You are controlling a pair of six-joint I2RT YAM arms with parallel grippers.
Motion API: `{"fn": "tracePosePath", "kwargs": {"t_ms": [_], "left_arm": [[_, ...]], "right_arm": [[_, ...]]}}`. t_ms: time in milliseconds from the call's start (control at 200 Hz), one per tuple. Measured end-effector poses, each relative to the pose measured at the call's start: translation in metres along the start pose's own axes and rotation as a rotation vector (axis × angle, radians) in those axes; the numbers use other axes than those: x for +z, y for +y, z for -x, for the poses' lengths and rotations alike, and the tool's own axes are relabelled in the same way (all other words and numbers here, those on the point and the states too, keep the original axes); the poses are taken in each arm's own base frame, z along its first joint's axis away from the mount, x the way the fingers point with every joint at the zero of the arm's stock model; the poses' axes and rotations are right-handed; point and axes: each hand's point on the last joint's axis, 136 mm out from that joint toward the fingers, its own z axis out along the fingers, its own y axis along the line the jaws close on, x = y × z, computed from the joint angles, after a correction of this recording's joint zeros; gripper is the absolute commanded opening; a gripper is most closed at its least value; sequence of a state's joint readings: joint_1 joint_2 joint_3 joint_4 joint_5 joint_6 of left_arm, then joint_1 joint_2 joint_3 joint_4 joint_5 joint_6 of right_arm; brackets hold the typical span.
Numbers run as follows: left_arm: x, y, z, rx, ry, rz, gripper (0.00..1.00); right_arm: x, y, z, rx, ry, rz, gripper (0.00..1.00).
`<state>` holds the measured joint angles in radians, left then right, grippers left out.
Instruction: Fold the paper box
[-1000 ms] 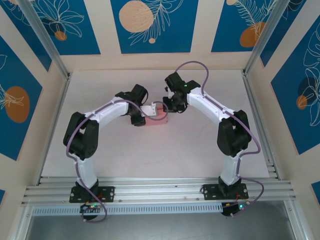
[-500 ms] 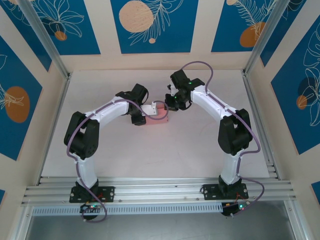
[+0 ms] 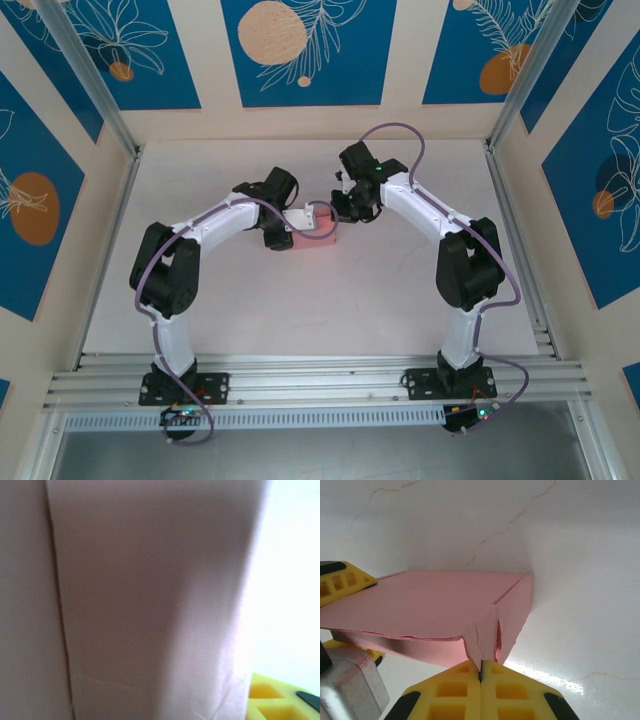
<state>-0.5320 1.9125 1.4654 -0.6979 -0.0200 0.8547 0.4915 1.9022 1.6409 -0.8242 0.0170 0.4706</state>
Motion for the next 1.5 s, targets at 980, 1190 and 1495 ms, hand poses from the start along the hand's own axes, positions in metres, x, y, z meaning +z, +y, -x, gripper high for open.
{"fn": "tracePosePath", "kwargs": {"t_ms": [980, 1190, 1495], "left_arm": [[0.0, 0.001, -0.002, -0.023, 0.004, -0.002, 0.49], [0.0, 0.003, -0.004, -0.026, 0.01, 0.003, 0.58], [-0.004, 0.0, -0.004, -0.083, -0.012, -0.028, 0.91]], "right_arm": [[0.004, 0.01, 0.002, -0.056, -0.006, -0.045, 0.0], [0.008, 0.004, 0.002, -0.055, -0.003, -0.078, 0.0], [0.011, -0.001, 0.002, -0.052, -0.009, -0.099, 0.0]]}}
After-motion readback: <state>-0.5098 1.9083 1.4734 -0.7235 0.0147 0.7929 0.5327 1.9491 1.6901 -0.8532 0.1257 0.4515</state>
